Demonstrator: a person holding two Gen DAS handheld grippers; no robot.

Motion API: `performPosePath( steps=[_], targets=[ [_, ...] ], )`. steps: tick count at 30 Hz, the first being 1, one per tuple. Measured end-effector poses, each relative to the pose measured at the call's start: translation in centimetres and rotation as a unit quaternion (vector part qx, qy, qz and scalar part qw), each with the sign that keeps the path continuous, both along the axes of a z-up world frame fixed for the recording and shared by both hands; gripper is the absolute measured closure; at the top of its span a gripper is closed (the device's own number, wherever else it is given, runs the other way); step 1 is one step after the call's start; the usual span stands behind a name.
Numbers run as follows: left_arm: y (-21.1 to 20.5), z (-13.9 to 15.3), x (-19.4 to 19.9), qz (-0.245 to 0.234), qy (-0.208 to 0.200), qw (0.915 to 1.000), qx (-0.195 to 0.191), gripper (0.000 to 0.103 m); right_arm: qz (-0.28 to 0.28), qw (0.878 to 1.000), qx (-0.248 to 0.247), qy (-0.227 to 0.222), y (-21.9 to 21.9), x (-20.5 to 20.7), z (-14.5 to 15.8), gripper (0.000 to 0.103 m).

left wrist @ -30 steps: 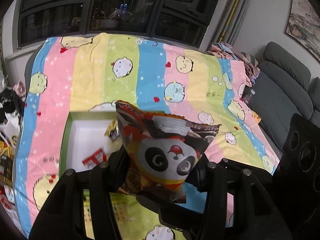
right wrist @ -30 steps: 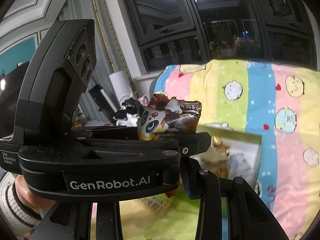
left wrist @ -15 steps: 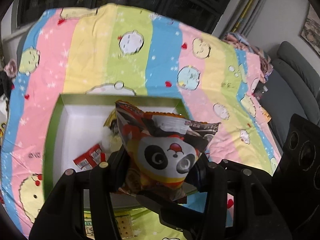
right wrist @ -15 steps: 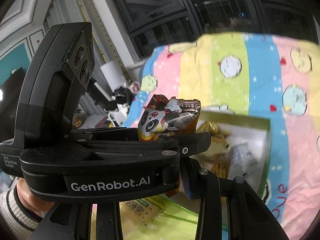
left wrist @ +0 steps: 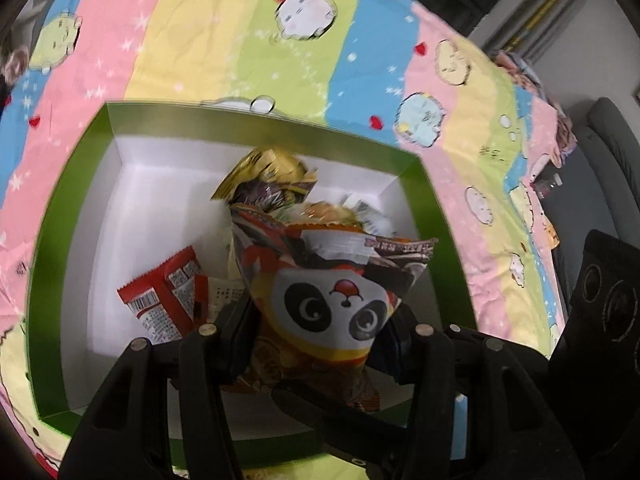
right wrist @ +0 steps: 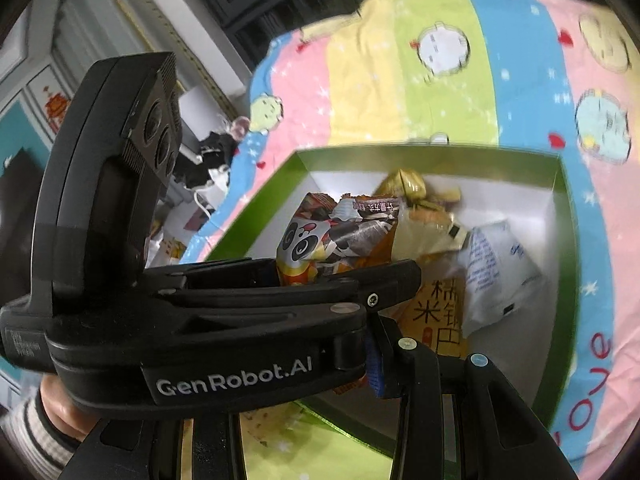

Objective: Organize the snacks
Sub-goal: 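Lower the panda bag into the green box and open the right gripper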

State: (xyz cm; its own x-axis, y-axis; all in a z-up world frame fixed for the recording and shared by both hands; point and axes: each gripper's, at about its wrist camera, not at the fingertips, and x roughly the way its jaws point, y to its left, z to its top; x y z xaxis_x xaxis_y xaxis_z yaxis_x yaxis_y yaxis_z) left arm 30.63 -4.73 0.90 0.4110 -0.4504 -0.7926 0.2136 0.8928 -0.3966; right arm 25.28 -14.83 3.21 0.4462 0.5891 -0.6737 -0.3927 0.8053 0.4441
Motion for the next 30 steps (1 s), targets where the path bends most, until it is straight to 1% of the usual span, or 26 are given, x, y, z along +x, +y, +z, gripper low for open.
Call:
performPosePath(
  steps=[2,9,30],
  targets=[
    [0.2,-0.4,0.4,0.004,0.01,0.9999,-0.005,0.052,-0.002,1.0,-0.001,0.008,0.0,0.3,-0.4,0.064],
    [0.4,-0.6,0.5,0.008,0.011,0.9999,-0.003,0.052,-0.003,1.0,0.0,0.014,0.1,0.4,-0.5,0.064],
    [0.1,-1.0,0.8,0.019,0.012,0.9994,0.027,0.05,-0.007,0.999,0.011,0.03,0.0,1.0,-1.3,0.064]
  ],
)
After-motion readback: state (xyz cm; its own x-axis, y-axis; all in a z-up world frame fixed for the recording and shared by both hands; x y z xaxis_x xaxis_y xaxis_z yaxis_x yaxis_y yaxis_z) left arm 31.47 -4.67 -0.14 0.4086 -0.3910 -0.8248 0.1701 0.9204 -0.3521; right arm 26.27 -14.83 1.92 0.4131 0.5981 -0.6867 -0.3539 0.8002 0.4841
